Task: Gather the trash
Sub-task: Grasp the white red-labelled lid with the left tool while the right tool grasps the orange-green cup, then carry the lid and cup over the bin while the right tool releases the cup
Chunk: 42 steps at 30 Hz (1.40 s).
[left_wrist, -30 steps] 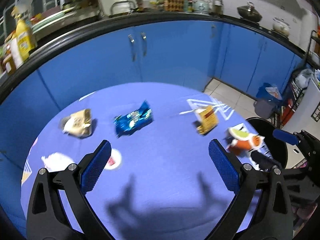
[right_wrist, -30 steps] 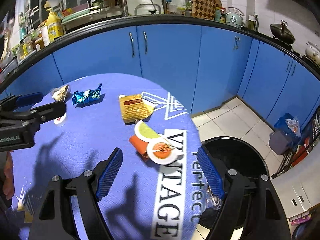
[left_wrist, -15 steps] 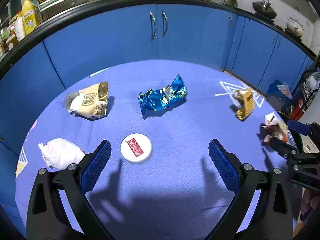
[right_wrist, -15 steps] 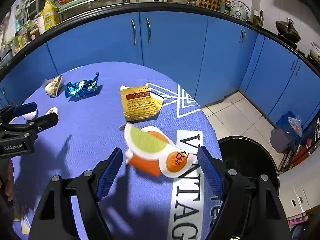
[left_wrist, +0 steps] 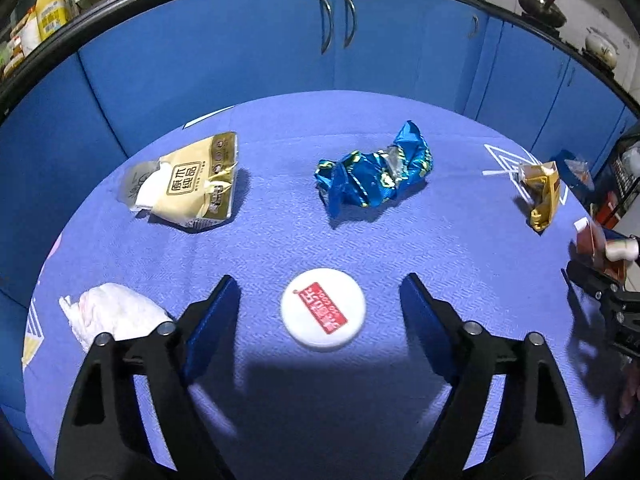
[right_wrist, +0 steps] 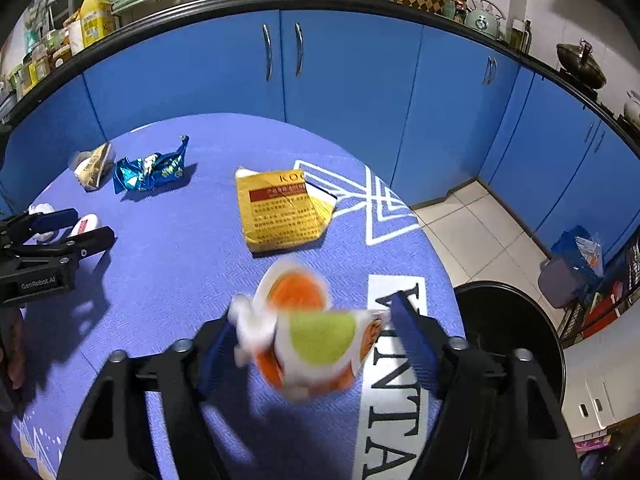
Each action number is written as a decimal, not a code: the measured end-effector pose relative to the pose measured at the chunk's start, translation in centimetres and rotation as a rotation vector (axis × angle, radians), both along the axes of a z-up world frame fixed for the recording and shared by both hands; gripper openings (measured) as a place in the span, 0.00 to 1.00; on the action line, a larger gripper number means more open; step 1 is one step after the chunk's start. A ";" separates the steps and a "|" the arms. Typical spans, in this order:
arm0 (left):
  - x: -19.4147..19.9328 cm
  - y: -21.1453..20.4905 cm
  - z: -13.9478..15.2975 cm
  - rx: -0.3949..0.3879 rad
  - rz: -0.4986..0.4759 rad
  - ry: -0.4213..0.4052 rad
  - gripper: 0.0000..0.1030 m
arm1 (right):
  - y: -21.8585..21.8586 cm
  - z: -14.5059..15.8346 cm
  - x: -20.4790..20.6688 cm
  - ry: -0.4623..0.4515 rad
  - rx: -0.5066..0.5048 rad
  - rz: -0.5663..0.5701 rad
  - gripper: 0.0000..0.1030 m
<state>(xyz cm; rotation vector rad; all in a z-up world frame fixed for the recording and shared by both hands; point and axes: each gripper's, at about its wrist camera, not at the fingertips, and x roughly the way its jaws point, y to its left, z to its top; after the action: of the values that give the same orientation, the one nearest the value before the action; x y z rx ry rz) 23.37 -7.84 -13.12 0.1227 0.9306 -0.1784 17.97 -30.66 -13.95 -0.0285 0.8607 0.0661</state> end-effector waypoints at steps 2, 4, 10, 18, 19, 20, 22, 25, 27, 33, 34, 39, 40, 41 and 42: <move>0.0 -0.1 0.1 0.003 -0.009 -0.004 0.69 | 0.2 -0.1 0.1 0.010 -0.002 0.010 0.44; -0.3 -0.4 0.4 0.004 -0.025 -0.008 0.50 | 0.3 -0.2 0.0 0.015 0.012 0.015 0.38; -1.2 -1.0 0.7 -0.005 -0.036 -0.009 0.39 | 0.7 0.3 -0.8 0.011 0.001 0.035 0.34; -2.9 -3.1 2.5 -0.014 -0.093 -0.050 0.39 | -0.4 2.1 -2.6 -0.024 -0.006 0.015 0.34; -3.1 -3.6 2.8 -0.013 -0.102 -0.056 0.39 | -0.7 2.4 -2.9 -0.030 -0.008 0.009 0.34; -3.4 -4.1 3.1 -0.012 -0.113 -0.064 0.39 | -0.9 2.6 -3.2 -0.033 -0.009 0.005 0.34; -4.0 -5.2 3.6 -0.010 -0.136 -0.076 0.39 | -1.3 2.9 -3.7 -0.041 -0.014 -0.002 0.34; -4.8 -6.6 4.3 -0.006 -0.167 -0.090 0.39 | -2.1 3.5 -4.7 -0.054 -0.024 -0.018 0.34; -5.3 -7.6 4.7 -0.002 -0.187 -0.099 0.39 | -2.7 3.8 -5.2 -0.062 -0.027 -0.026 0.34; -6.7 -10.4 5.6 0.015 -0.234 -0.122 0.39 | -4.4 4.4 -6.6 -0.088 -0.040 -0.056 0.34; -6.8 -11.1 5.7 0.019 -0.247 -0.127 0.39 | -4.7 4.4 -6.8 -0.091 -0.042 -0.060 0.34; -7.5 -14.3 6.6 0.033 -0.296 -0.151 0.39 | -6.3 5.0 -8.0 -0.119 -0.063 -0.084 0.34; -7.8 -14.6 6.7 0.034 -0.303 -0.156 0.39 | -6.7 5.1 -8.3 -0.124 -0.064 -0.091 0.34; -7.9 -15.1 6.9 0.035 -0.311 -0.160 0.39 | -7.1 5.1 -8.4 -0.127 -0.064 -0.095 0.34; -8.1 -15.6 7.0 0.036 -0.319 -0.165 0.39 | -7.4 5.2 -8.6 -0.129 -0.065 -0.099 0.34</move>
<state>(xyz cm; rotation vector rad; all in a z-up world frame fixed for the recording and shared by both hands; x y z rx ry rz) 15.27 -23.44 -6.10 0.3155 0.7459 -0.4398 9.36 -38.04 -8.77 -0.0510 0.7337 -0.0560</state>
